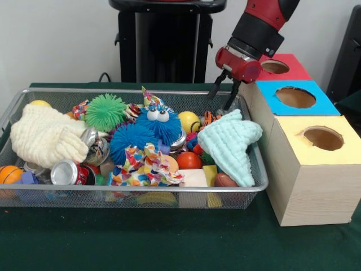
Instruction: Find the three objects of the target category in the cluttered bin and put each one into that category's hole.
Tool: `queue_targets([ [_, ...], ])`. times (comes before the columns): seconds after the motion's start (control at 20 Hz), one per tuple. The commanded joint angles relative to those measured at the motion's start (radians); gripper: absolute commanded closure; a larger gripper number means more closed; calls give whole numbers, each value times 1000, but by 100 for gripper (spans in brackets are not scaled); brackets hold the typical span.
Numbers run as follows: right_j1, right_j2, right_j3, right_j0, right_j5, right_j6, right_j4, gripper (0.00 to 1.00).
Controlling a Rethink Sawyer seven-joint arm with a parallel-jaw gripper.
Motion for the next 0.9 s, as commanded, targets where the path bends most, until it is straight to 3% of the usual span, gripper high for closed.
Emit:
queue_targets([
  [0.05, -22, 46, -49, -23, 107, 139, 30, 0],
  [0.4, 12, 91, -82, -104, -1, 146, -30, 0],
  [0.9, 31, 121, -110, -141, -51, 157, -55, 0],
])
